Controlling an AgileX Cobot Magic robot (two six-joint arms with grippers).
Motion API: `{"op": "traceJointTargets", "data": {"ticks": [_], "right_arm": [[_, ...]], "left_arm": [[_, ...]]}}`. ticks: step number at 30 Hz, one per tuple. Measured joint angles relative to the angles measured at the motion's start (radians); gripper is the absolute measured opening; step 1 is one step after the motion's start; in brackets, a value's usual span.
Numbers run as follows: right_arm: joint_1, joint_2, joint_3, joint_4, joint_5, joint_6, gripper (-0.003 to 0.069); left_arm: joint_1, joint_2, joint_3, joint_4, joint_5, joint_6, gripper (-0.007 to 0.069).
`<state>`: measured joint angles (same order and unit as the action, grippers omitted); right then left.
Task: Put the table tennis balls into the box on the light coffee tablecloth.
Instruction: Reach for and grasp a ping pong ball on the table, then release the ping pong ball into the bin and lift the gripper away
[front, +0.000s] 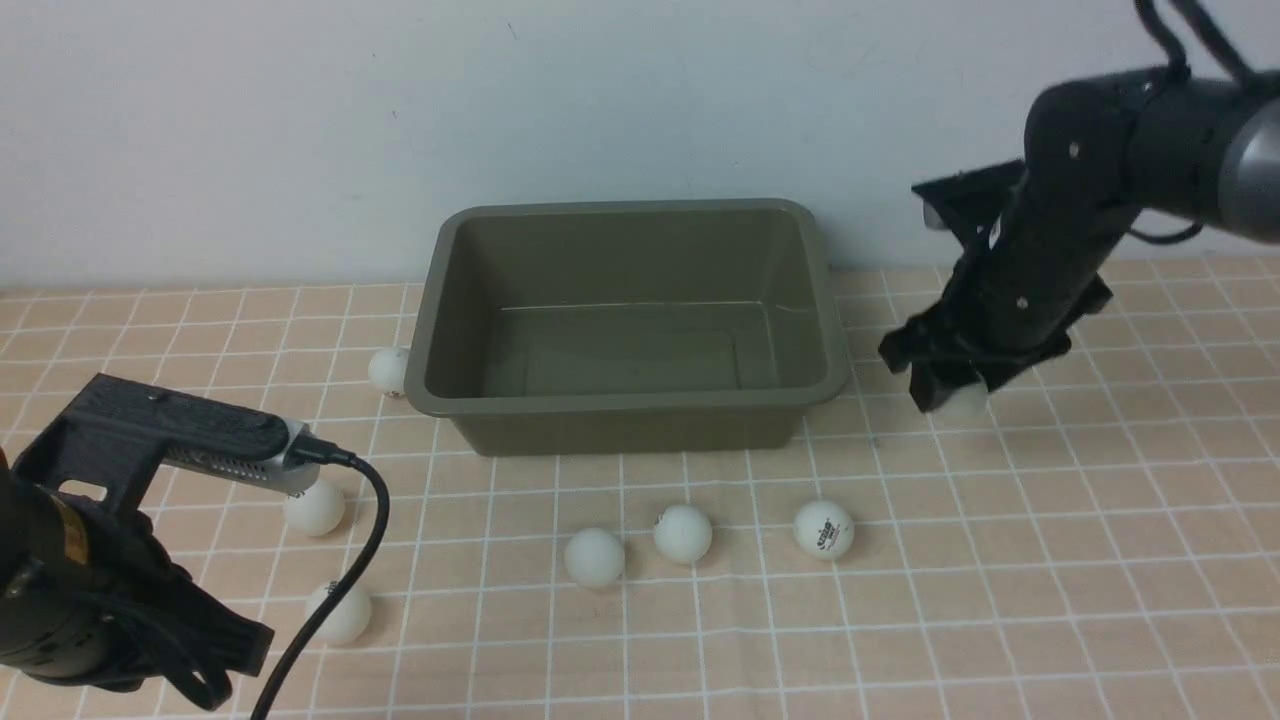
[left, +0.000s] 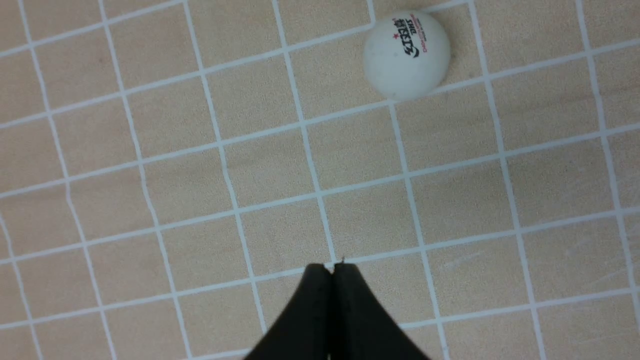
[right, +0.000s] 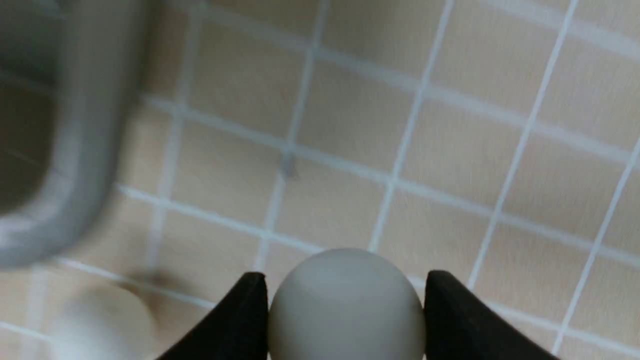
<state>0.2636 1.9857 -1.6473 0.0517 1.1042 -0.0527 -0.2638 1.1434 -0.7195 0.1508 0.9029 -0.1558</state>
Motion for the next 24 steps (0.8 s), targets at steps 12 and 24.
{"op": "traceJointTargets", "data": {"ticks": [12, 24], "right_arm": [[0.088, 0.127, -0.291, 0.16, 0.033, -0.089, 0.0362], [0.135, 0.282, -0.438, 0.219, 0.059, -0.118, 0.0416]], "left_arm": [[0.0, 0.0, 0.0, 0.0, -0.004, 0.0, -0.0069], [0.0, 0.0, 0.0, -0.001, -0.003, 0.0, -0.0069]]}}
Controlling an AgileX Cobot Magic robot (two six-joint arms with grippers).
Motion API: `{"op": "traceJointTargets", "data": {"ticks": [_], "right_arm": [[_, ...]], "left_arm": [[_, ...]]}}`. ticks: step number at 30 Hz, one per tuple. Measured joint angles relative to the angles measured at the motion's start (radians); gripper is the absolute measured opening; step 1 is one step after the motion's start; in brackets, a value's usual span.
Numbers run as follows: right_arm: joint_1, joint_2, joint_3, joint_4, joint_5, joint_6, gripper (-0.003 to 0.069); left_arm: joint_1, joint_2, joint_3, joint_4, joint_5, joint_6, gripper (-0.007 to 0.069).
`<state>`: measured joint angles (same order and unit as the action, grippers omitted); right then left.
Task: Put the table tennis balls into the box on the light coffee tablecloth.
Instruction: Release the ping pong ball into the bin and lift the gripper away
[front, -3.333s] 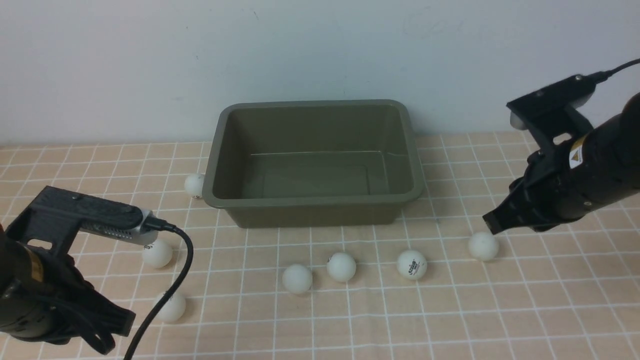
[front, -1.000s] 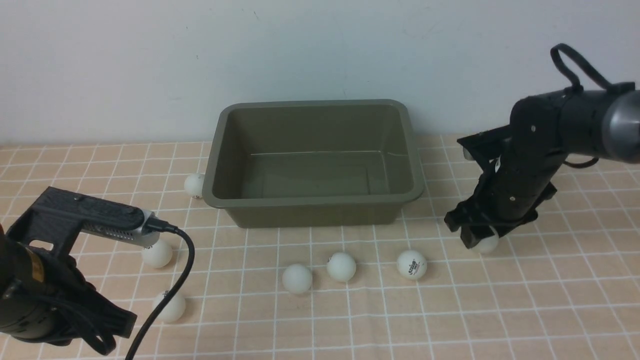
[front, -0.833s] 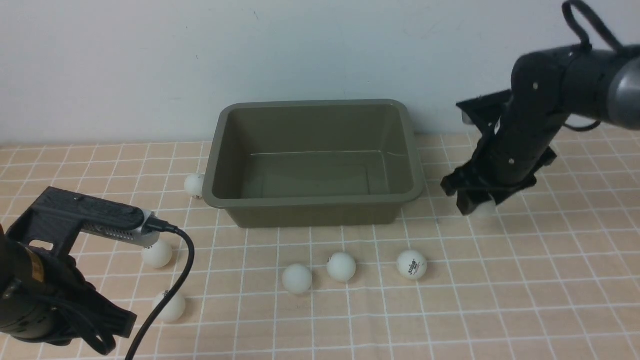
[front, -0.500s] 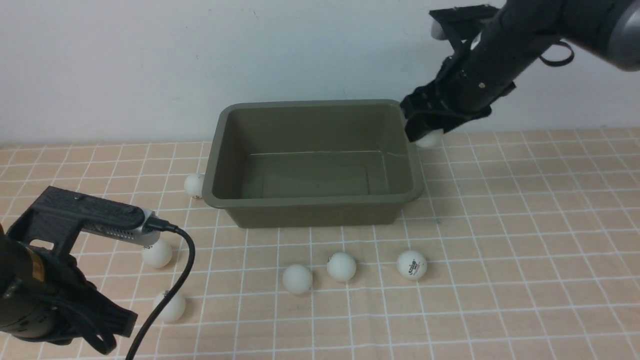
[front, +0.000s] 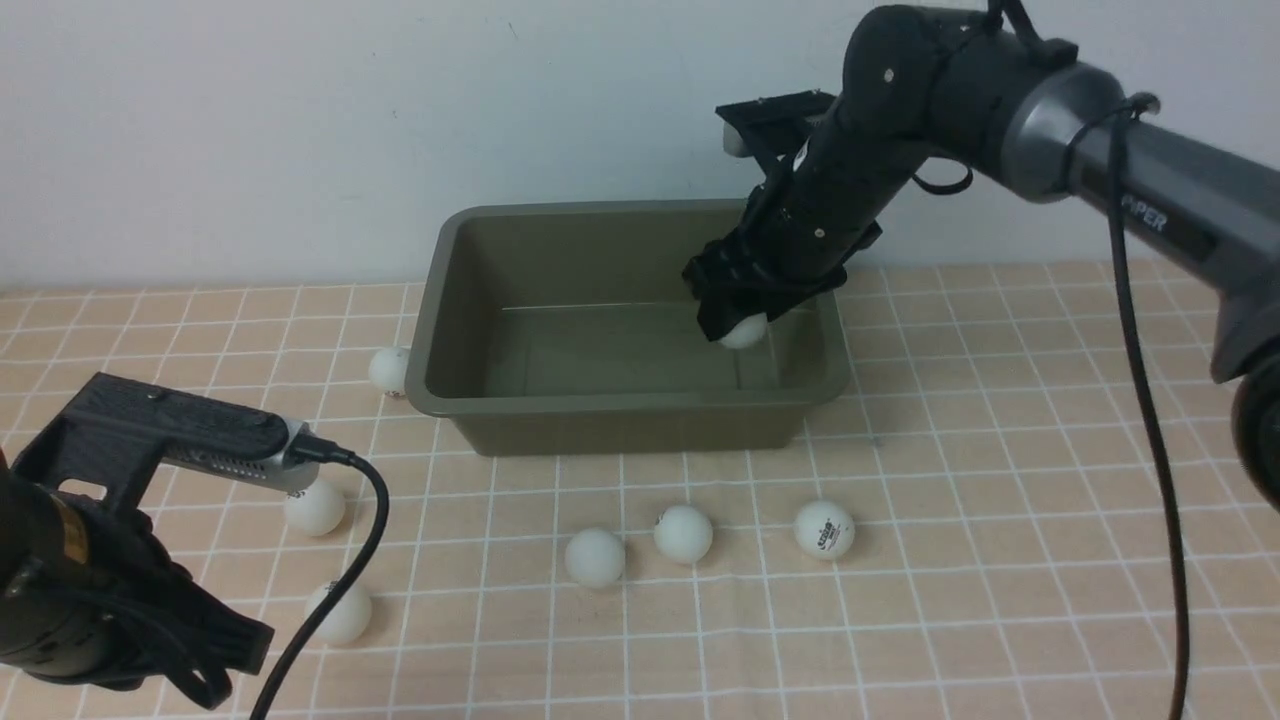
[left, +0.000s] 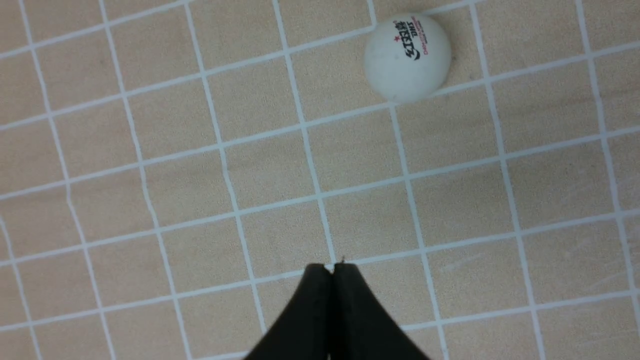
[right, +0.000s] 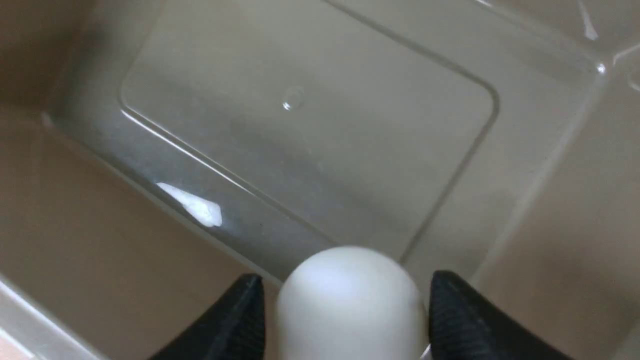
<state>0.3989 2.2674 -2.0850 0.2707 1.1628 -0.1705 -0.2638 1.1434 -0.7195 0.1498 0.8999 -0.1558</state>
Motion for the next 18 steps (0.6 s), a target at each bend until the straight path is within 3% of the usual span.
{"op": "traceJointTargets", "data": {"ticks": [3, 10, 18], "right_arm": [[0.0, 0.005, -0.018, 0.0, 0.004, -0.002, 0.0459], [0.0, -0.015, -0.158, -0.064, 0.075, 0.01, 0.0476], [-0.001, -0.248, -0.064, -0.218, 0.089, 0.079, 0.0476]], "left_arm": [[0.0, 0.0, 0.0, 0.0, 0.0, 0.0, -0.0069], [0.0, 0.0, 0.0, -0.001, 0.0, 0.0, -0.0069], [0.0, 0.0, 0.0, -0.002, 0.0, 0.0, -0.0069]]}}
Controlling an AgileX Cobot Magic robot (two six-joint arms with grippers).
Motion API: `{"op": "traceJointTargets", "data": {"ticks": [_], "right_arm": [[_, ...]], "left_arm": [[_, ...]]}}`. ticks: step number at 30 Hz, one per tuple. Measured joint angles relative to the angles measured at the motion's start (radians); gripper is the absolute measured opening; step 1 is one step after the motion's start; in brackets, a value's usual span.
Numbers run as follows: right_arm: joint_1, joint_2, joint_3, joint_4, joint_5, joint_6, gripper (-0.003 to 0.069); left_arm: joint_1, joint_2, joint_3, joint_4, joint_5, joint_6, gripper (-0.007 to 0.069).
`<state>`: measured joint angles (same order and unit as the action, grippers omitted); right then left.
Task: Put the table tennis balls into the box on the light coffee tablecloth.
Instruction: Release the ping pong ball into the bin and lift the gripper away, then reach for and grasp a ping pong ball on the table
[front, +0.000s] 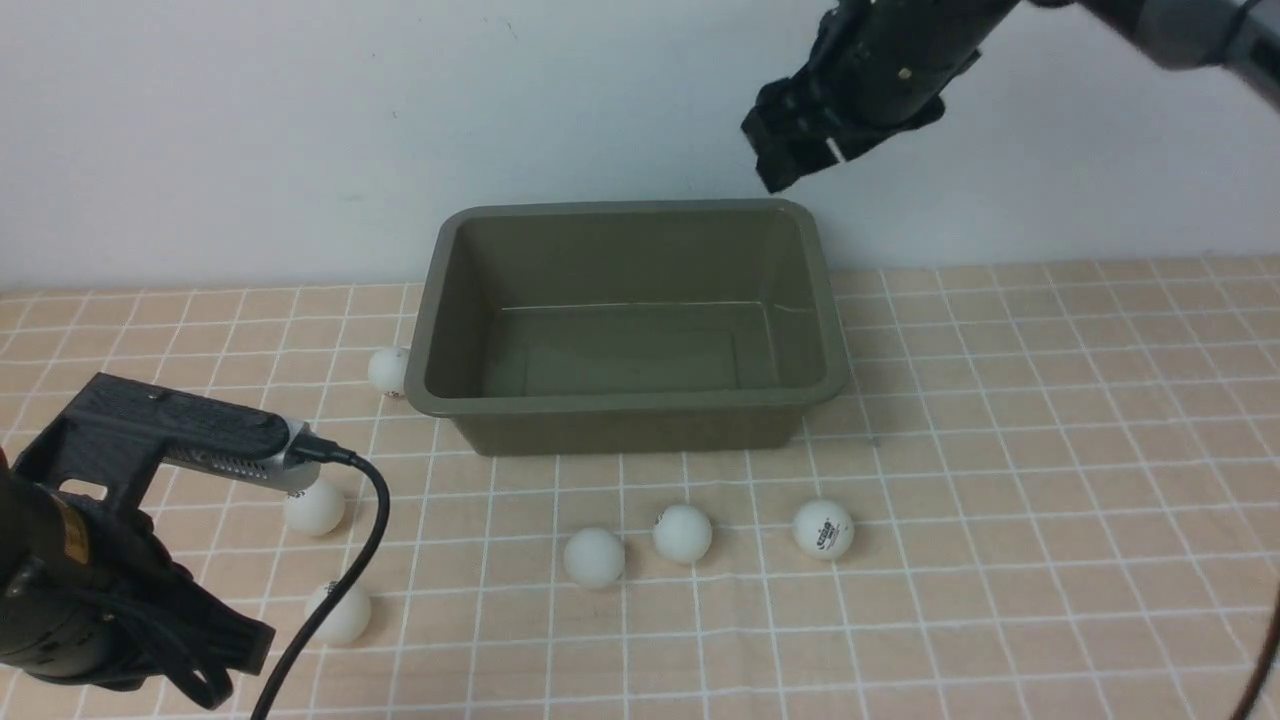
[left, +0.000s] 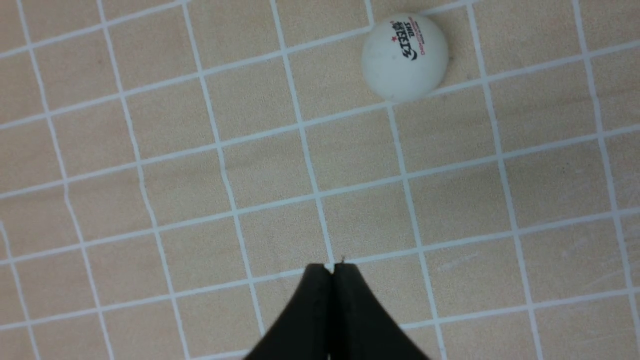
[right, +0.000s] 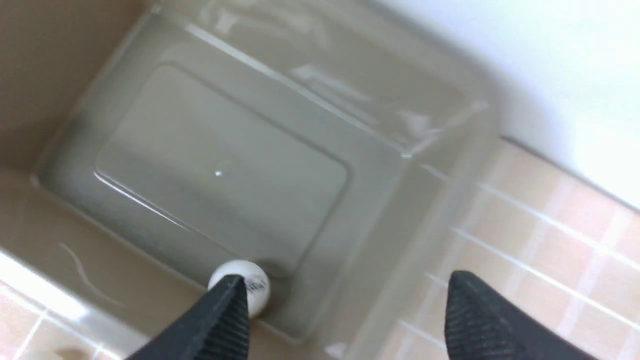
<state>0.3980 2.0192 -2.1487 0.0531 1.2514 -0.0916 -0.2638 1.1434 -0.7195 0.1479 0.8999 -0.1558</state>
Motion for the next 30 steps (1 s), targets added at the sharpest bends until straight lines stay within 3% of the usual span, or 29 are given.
{"op": "traceJointTargets", "data": {"ticks": [7, 16, 23, 30], "right_arm": [[0.0, -0.198, 0.276, 0.035, 0.0, 0.015, 0.0476], [0.0, -0.222, 0.652, 0.135, -0.018, 0.003, 0.0477], [0.003, -0.177, 0.751, 0.151, -0.164, -0.007, 0.0477], [0.073, -0.115, 0.753, 0.111, -0.269, -0.007, 0.0477]], "left_arm": [[0.0, 0.0, 0.0, 0.0, 0.0, 0.0, -0.0069], [0.0, 0.0, 0.0, 0.0, 0.0, 0.0, -0.0069], [0.0, 0.001, 0.0, -0.001, 0.0, 0.0, -0.0069], [0.0, 0.001, 0.0, -0.002, 0.0, 0.0, -0.0069]]}}
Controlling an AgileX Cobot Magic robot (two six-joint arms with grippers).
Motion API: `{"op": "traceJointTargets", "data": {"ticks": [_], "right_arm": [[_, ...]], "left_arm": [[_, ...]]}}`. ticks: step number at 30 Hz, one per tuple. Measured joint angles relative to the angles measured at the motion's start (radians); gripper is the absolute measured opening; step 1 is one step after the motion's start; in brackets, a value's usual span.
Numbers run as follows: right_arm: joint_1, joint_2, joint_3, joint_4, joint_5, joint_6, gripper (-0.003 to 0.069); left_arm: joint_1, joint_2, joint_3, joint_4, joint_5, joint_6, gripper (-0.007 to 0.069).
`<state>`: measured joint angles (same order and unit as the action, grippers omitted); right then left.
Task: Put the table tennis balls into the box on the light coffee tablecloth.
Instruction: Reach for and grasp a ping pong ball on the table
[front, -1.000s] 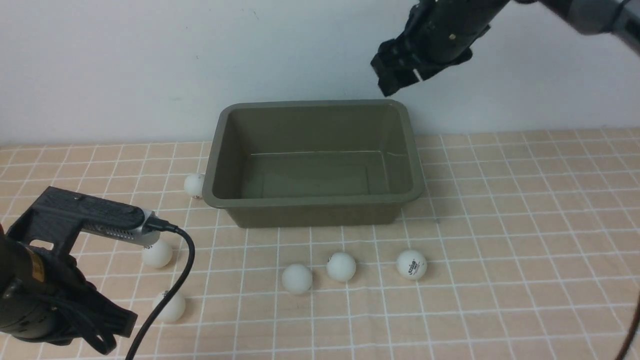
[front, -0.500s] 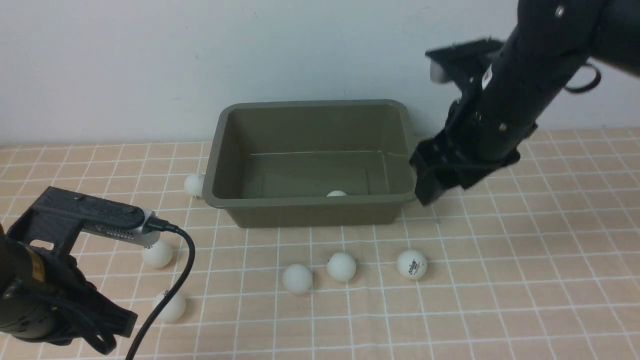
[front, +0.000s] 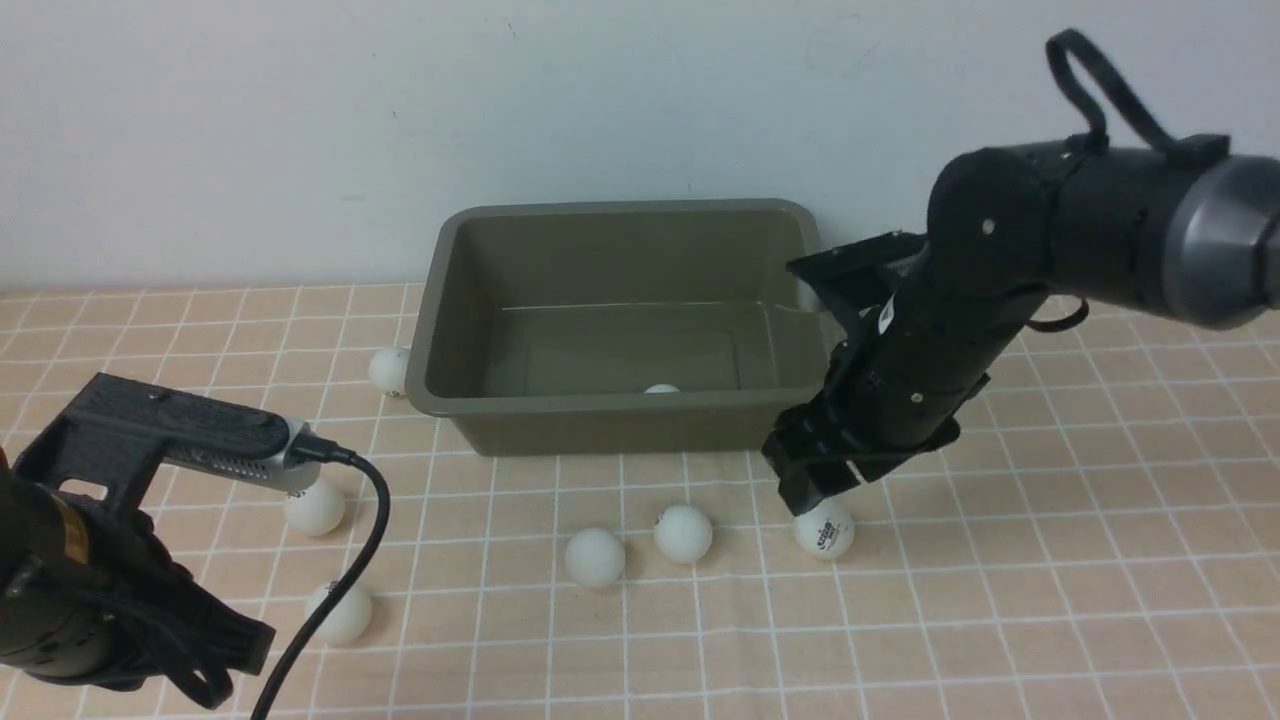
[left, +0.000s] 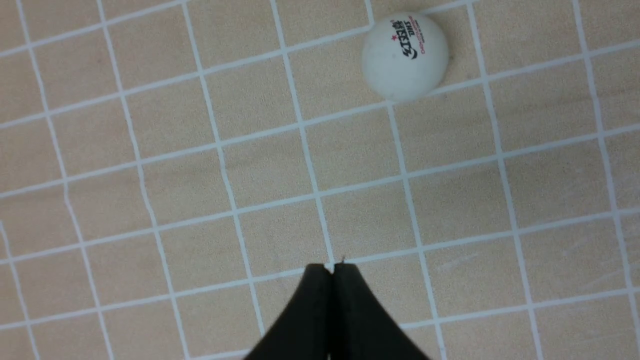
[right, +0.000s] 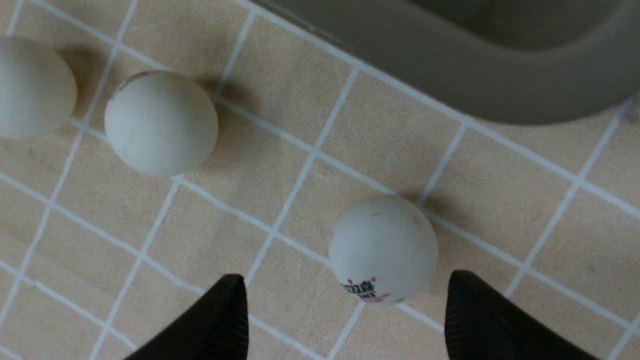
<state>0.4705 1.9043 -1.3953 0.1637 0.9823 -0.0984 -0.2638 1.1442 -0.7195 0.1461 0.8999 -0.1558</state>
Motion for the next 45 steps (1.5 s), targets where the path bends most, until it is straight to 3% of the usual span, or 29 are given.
{"op": "traceJointTargets", "data": {"ticks": [8, 42, 45], "right_arm": [[0.035, 0.073, 0.0, -0.134, -0.031, 0.078, 0.0477], [0.035, 0.131, 0.0, -0.139, -0.099, 0.082, 0.0459], [0.035, 0.132, 0.0, -0.139, -0.098, 0.082, 0.0432]], "left_arm": [[0.0, 0.0, 0.0, 0.0, 0.0, 0.0, -0.0069], [0.0, 0.0, 0.0, -0.002, 0.0, 0.0, -0.0069], [0.0, 0.0, 0.0, -0.002, 0.0, 0.0, -0.0069]]}}
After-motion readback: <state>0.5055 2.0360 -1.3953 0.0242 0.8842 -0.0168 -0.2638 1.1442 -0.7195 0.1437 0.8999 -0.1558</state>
